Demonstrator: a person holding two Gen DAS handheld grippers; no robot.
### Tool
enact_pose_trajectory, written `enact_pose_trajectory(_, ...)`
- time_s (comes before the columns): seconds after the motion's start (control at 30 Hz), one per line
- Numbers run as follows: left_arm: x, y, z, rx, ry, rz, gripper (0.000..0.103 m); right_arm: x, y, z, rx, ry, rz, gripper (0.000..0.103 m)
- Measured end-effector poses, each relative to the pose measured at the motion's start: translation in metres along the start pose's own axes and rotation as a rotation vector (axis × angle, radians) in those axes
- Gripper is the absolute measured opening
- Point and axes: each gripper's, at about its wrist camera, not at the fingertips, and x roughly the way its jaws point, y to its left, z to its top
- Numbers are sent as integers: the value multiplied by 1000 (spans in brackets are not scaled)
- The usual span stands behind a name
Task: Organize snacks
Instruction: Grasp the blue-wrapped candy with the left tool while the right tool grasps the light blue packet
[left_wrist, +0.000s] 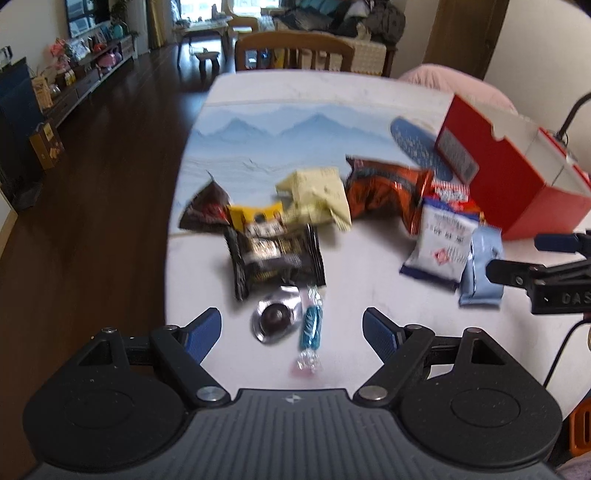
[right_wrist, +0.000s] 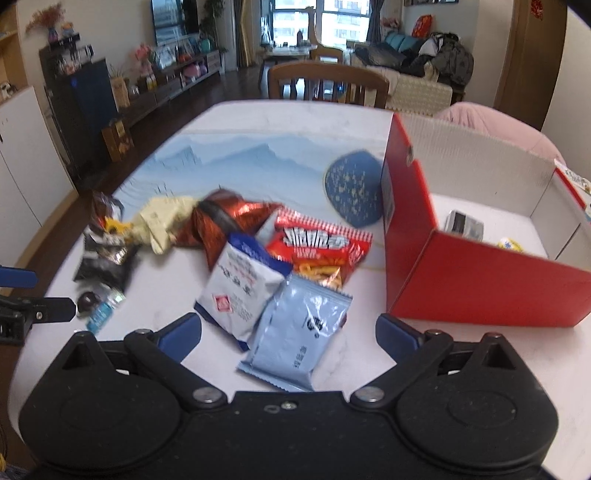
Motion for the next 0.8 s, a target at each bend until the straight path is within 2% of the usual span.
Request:
enact_pose_trajectory(0.27, 24, -12, -12, 32, 93, -20, 80, 21, 1, -4, -13, 62, -9, 92)
enact_pose_trajectory(0.37, 32, -14, -13, 34, 120, -19, 66, 25, 2, -4, -10, 68, -8, 91)
enact_pose_trajectory(0.47, 34, -17, -12, 51, 112, -10, 63, 27, 3, -3, -16, 71, -7, 85)
enact_pose_trajectory(0.53, 35, -19, -10, 57, 108, -10, 56, 30, 4, -3, -22, 83, -6, 81)
enact_pose_trajectory(0.6, 36, -22, -7, 71, 103, -2, 41, 33, 3, -3, -25, 86, -6, 77)
enact_pose_trajectory(0.73, 37, -28, -5, 96, 101, 17, 29, 34, 3, -3, -22, 85, 1, 72)
enact_pose_trajectory(0.8, 37, -31, -5, 107, 100, 15, 18, 34, 3, -3, -22, 84, 6, 70)
